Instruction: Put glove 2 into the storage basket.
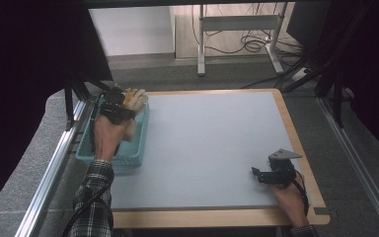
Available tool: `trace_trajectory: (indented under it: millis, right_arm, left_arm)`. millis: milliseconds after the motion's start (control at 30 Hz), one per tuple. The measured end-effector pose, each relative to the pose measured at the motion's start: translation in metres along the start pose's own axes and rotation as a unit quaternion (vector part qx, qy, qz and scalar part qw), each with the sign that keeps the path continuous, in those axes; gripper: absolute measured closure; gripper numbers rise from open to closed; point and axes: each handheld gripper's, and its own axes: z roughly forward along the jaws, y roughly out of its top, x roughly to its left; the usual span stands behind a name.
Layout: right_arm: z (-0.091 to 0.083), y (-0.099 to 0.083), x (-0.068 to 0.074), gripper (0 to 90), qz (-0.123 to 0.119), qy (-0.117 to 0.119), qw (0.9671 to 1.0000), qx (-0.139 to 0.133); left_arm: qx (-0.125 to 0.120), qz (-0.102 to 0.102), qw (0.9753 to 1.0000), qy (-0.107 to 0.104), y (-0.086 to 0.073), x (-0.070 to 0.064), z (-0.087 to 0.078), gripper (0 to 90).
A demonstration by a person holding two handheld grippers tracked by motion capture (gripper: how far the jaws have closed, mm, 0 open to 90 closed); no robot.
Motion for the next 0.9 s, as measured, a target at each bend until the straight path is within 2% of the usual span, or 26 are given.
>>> trace_trajectory:
  millis: [33,133,167,200,300,367,400,467,533,567,600,667,900]
  right_arm:
    - [0.0,0.0,0.0,18.1,0.0,0.0,1.0,0.0]
    - [0.0,0.0,0.0,18.1,0.0,0.0,1.0,0.0]
    - [0.0,0.0,0.0,18.1,0.0,0.0,1.0,0.0]
    - [0.0,0.0,0.0,18.1,0.0,0.0,1.0,0.0]
    - [0.0,0.0,0.0,18.1,0.0,0.0,1.0,0.0]
    - [0.0,0.0,0.0,18.1,0.0,0.0,1.0,0.0]
    - [0.0,0.0,0.0,18.1,0.0,0.0,1.0,0.0]
    - [0.0,0.0,0.0,18.1,0.0,0.0,1.0,0.0]
    - [0.0,0.0,0.0,18.1,0.0,0.0,1.0,0.0]
    - [0.0,0.0,0.0,18.1,0.0,0.0,1.0,0.0]
    - [0.0,0.0,0.0,18.1,0.0,0.0,1.0,0.0]
    - [0.0,0.0,0.0,18.1,0.0,0.0,1.0,0.0]
    - [0.0,0.0,0.0,18.1,0.0,0.0,1.0,-0.001]
  left_arm:
    - [0.006,-0.012,0.9999,0.004,-0.002,0.008,0.007,56.0]
    - [0.012,-0.018,0.9997,0.009,-0.004,0.013,0.014,55.9]
    - [0.017,-0.03,0.9993,0.011,-0.006,0.019,0.022,55.9]
    - [0.017,-0.03,0.9993,0.011,-0.006,0.019,0.022,55.9]
    - [0.023,-0.046,0.9986,0.01,-0.009,0.026,0.037,55.9]
    - [0.03,-0.048,0.9984,0.009,-0.011,0.026,0.047,55.8]
    - [0.03,-0.048,0.9984,0.009,-0.011,0.026,0.047,55.8]
    - [0.041,-0.049,0.998,0.002,-0.012,0.025,0.061,55.6]
    - [0.042,-0.049,0.9979,0.001,-0.013,0.024,0.065,55.4]
    - [0.052,-0.046,0.9976,-0.002,-0.014,0.021,0.075,55.2]
    - [0.052,-0.046,0.9976,-0.002,-0.014,0.021,0.075,55.1]
    - [0.066,-0.043,0.9969,-0.006,-0.015,0.019,0.087,54.7]
    - [0.097,-0.051,0.9935,-0.029,-0.018,0.02,0.104,51.2]
